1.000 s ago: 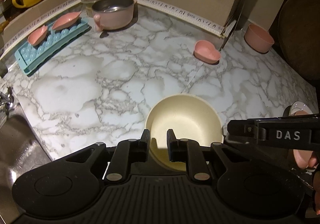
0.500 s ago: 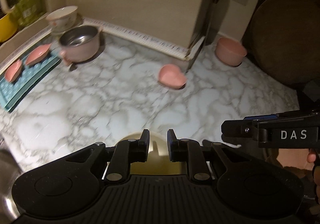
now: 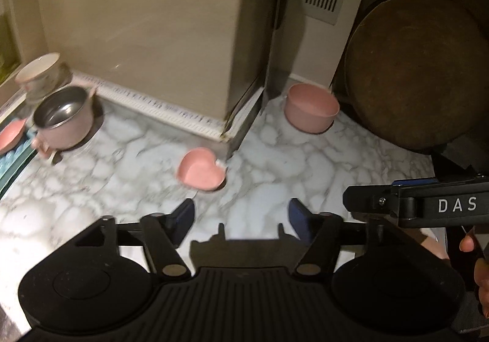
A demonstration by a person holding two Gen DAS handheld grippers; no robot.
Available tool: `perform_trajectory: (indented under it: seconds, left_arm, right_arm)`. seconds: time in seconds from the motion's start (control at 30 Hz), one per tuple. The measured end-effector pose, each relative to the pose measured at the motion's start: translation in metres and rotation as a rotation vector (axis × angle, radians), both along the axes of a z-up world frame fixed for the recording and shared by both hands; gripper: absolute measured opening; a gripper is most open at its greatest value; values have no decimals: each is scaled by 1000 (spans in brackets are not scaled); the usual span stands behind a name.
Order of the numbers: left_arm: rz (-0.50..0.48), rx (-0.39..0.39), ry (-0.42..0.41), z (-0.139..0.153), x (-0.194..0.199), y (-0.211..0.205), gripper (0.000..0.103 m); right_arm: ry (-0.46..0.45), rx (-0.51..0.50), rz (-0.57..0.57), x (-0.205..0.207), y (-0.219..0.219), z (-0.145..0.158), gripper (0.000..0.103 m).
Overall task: Organize plates and bowls
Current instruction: 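Reach both grippers to the pink bowl by the wall and grasp its rim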
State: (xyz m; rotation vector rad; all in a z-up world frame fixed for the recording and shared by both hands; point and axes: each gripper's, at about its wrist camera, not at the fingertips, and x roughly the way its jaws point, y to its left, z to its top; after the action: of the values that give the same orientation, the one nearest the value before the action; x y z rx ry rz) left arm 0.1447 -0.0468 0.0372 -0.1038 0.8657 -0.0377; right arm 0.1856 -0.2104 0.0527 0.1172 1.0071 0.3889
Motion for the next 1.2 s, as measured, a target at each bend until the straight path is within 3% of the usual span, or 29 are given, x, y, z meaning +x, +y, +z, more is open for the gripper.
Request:
perform_trajectory:
  seconds: [0.13,0.43,0.6,0.9,1.2]
  left_arm:
    - [-6,-15,1,-2,25,-16,75]
    - [51,-26,21,-14,88,-43,75]
    - [83,23,38,-21,123,-60,75]
    - [152,43,35,-37,182,-82,75]
    - [198,41,70,-67,225,-96,75]
  right_arm:
    - [-7,-21,-48,22,-21,0,87]
    - [-16,-60,-192,79,-73,-9,88]
    - [-14,-69,-279,113,-97,-19,88]
    - [1,-67,-387,163,-112,-41,87]
    - [33,-55,-437,201,-107,-69,78]
